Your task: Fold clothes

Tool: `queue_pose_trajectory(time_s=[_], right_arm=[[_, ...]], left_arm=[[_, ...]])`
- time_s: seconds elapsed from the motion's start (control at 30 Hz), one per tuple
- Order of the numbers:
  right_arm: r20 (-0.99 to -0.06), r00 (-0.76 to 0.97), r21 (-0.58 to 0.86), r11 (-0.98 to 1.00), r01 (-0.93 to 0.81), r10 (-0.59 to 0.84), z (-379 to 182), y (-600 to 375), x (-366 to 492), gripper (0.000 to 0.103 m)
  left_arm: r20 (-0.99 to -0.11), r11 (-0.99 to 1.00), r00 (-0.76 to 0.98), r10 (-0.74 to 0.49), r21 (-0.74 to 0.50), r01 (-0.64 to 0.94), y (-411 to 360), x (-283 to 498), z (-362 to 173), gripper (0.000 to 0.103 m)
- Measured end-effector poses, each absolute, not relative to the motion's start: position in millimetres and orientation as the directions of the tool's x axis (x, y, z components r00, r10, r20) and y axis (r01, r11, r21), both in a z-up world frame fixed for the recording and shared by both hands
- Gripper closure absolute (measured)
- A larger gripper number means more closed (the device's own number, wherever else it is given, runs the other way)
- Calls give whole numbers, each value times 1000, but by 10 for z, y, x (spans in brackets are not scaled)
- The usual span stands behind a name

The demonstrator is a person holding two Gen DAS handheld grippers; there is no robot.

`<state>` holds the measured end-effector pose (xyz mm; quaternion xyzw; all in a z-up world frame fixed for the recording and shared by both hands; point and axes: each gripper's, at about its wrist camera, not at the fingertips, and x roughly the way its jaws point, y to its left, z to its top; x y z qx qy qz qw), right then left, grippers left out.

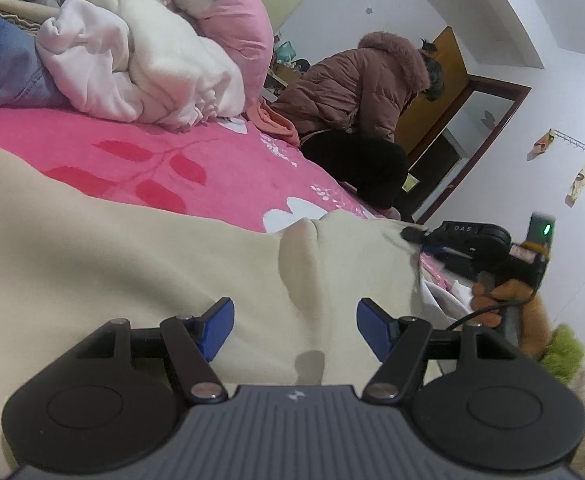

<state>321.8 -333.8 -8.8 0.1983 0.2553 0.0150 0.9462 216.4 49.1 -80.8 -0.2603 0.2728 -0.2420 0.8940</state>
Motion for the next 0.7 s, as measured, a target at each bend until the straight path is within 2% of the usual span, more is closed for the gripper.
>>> queue_pose_trajectory(time_s=[0.1,0.2,0.3,0.43,0.53,0.7], right_arm=[[-511,859,14,999,44,-31,101,-2971,3232,94],[-578,804,-124,989,85,-142,-71,-2884,3341,94],[-634,752,-153,983,106,-180,-352,-2941,3418,94],[-645,734,-156,977,145,-212,-493,-2976,3454,89],[-664,715,-100,974,205,-219,-384,-3067,3460,79],[-644,748,51,966,253,-162,-76,-3215,3327,75]], left_arm=[[-358,747,738,-572,-599,288,502,2160,-808,33],[-355,747,742,-569,-600,286,513,2155,-808,32],[-345,742,747,-568,-606,285,535,2150,-807,31],[-328,732,754,-569,-620,283,574,2136,-795,24],[-326,728,752,-573,-623,286,577,2136,-795,19],[-334,733,746,-576,-615,290,555,2144,-795,16]])
